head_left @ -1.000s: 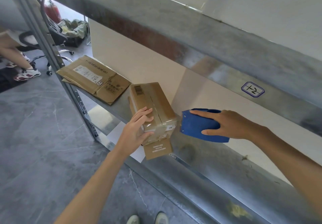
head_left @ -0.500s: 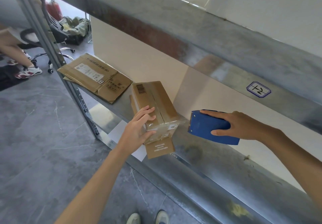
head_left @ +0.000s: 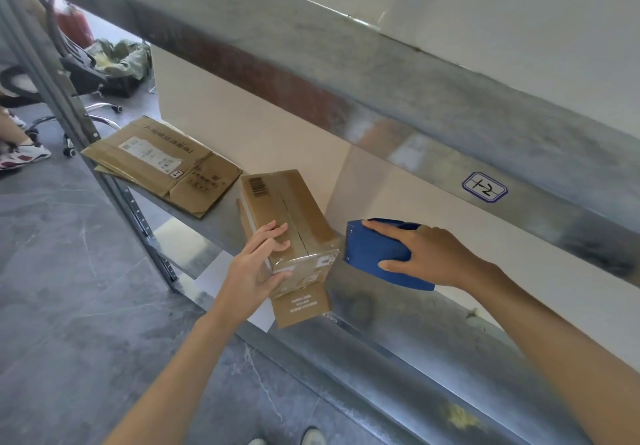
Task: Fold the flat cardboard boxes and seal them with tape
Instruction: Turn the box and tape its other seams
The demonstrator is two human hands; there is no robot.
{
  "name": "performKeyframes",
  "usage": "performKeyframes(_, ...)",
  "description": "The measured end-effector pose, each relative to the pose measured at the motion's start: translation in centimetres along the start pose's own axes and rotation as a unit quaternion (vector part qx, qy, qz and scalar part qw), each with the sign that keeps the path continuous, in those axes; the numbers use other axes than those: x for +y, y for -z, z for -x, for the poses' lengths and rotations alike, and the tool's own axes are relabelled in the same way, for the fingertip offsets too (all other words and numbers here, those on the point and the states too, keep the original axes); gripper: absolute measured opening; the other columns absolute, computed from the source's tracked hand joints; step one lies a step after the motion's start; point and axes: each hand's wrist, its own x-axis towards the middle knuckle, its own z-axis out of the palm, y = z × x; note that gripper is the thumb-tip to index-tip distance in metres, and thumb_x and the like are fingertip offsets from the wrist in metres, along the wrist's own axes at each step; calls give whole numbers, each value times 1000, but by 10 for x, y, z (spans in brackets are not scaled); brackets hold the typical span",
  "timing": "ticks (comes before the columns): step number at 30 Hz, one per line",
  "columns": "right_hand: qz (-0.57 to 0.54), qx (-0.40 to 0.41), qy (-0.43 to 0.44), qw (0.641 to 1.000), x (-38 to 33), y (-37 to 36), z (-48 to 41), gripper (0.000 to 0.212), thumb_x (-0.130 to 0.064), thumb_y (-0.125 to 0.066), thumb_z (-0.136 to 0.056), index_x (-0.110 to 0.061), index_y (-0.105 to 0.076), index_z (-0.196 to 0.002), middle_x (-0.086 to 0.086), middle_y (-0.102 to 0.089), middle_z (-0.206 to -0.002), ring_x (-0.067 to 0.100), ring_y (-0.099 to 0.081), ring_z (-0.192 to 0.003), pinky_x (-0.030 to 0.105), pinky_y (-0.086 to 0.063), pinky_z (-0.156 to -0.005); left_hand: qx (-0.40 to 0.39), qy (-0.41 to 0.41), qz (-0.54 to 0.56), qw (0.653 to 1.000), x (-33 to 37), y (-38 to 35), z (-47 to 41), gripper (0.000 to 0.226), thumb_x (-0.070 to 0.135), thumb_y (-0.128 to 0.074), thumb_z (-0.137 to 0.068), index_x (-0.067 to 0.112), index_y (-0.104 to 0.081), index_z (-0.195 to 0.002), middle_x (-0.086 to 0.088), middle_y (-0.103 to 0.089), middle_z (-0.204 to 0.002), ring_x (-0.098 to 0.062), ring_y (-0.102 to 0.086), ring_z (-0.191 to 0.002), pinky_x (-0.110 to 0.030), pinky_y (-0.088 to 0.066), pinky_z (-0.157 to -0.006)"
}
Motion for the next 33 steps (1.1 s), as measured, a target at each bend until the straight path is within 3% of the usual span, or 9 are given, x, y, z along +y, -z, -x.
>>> performKeyframes(4, 38, 31, -10, 999, -14, -14, -2, 73, -56, -49, -93, -55, -5, -152, -9, -48, -58, 6, -41, -54, 25, -33, -53, -2, 0, -2, 1000, 1, 0, -1, 34, 19, -80, -82, 16, -62, -111, 6, -51, -145, -17, -33, -145, -51, -39, -112)
performKeyframes(8, 77, 39, -39, 995, -21, -31, -7, 73, -55, -47, -97, -48, -3, -154, -7, -43, -56, 8, -40, -51, 31, -41, -55, -1, -1, -4, 1000, 2, 0, 2, 34, 18, -80, -82, 17, -62, -110, 6, -51, -145, -17, -33, -145, -50, -39, -112)
performKeyframes(12, 12, 59, -57, 996, -26, -53, -19, 72, -57, -49, -96, -52, -6, -153, -6, -49, -57, 12, -51, -54, 31, -46, -57, -5, 9, -10, 1000, 6, 3, -1, 32, 23, -77, -83, 15, -63, -110, 5, -50, -146, -15, -32, -146, -47, -37, -114)
performKeyframes(14, -39, 78, -94, 992, -20, -68, -17, 71, -58, -50, -95, -53, -8, -153, -4, -58, -65, 14, -56, -59, 31, -48, -59, -8, 11, -8, 1000, 7, 2, -1, 32, 23, -77, -83, 13, -63, -109, 3, -51, -146, -15, -32, -146, -48, -37, -114)
performKeyframes(16, -95, 87, -136, 982, -12, -86, -11, 71, -57, -51, -96, -52, -9, -153, 0, -69, -88, 20, -64, -75, 33, -49, -65, -9, 10, -10, 1000, 8, 2, -2, 32, 21, -78, -83, 13, -63, -110, 3, -50, -146, -15, -32, -146, -49, -37, -114)
performKeyframes(19, -148, 107, -169, 969, -6, -117, -3, 72, -54, -54, -96, -51, -9, -153, 7, -70, -107, 28, -65, -83, 34, -49, -68, -12, 15, -11, 1000, 7, 2, -3, 33, 20, -79, -82, 13, -63, -110, 3, -50, -147, -15, -31, -146, -50, -37, -114)
performKeyframes(24, -151, 103, -184, 966, -11, -146, 0, 74, -58, -51, -94, -53, -4, -151, -4, -59, -69, 7, -50, -49, 26, -43, -46, -9, 18, -4, 1000, 7, 2, -1, 34, 17, -80, -81, 13, -62, -110, 5, -50, -147, -16, -31, -147, -48, -36, -115)
performKeyframes(28, -146, 122, -186, 964, -15, -156, -4, 68, -58, -45, -96, -56, -4, -150, -8, -48, -55, 7, -47, -43, 26, -37, -39, -5, 17, -10, 1000, 8, 1, -2, 35, 19, -79, -82, 11, -62, -111, 5, -50, -146, -15, -31, -147, -41, -35, -116)
performKeyframes(33, -252, 106, -170, 947, -3, -156, -5, 63, -49, -52, -97, -60, -11, -144, -2, -69, -94, 15, -62, -58, 37, -52, -64, -1, 19, -9, 1000, 9, 0, -2, 35, 18, -79, -81, 12, -62, -111, 4, -50, -146, -15, -31, -146, -41, -34, -117)
